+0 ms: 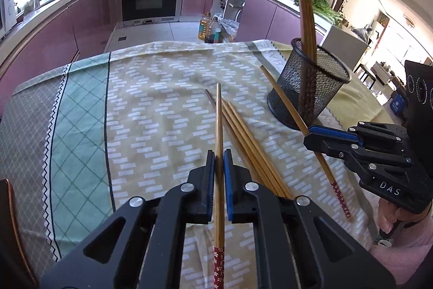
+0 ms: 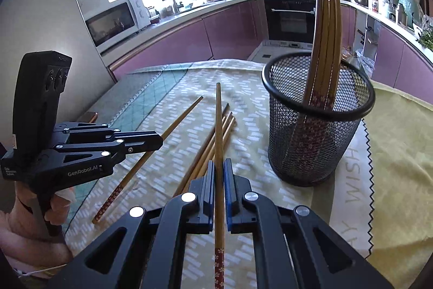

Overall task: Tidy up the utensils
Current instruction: 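Lift the chopstick upright and carry it over the black mesh cup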

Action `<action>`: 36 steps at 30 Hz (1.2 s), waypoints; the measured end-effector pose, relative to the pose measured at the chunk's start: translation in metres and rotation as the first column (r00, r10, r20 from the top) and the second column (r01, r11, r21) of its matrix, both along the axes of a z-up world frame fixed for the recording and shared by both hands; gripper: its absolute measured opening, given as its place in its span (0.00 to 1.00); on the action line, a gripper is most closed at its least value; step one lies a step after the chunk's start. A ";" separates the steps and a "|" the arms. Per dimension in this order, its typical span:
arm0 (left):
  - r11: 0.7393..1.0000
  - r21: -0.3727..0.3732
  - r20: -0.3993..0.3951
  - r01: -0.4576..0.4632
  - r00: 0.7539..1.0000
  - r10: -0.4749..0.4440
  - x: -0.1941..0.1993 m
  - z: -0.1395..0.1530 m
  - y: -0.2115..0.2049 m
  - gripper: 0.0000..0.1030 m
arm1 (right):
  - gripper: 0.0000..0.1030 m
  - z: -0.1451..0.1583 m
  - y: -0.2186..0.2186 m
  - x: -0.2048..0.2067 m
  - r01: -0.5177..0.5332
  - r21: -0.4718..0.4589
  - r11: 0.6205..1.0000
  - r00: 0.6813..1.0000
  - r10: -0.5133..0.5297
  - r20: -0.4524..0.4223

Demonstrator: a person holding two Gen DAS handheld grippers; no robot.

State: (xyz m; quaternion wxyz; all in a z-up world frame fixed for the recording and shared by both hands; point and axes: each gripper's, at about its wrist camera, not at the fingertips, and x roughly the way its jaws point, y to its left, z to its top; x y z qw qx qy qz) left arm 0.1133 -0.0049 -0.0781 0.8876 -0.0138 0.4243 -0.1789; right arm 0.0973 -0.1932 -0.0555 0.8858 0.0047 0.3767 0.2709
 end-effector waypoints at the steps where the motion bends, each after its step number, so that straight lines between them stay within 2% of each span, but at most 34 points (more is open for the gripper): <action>1: 1.000 -0.010 0.006 0.003 1.000 -0.003 -0.002 0.004 0.001 0.07 | 0.05 0.003 -0.001 -0.002 -0.002 0.004 1.000 1.000 0.002 0.007; 16: 0.983 -0.157 0.093 0.096 0.992 -0.082 -0.025 0.062 0.001 0.07 | 0.05 0.047 -0.016 -0.021 -0.011 0.068 0.998 0.992 0.002 0.127; 25: 0.967 -0.210 0.123 0.142 0.985 -0.118 -0.030 0.079 0.003 0.07 | 0.05 0.064 -0.034 -0.026 0.005 0.101 0.995 0.984 -0.023 0.176; 36: 0.951 -0.251 0.200 0.179 0.971 -0.130 -0.026 0.107 0.000 0.07 | 0.05 0.083 -0.052 -0.022 0.026 0.121 0.992 0.971 -0.054 0.234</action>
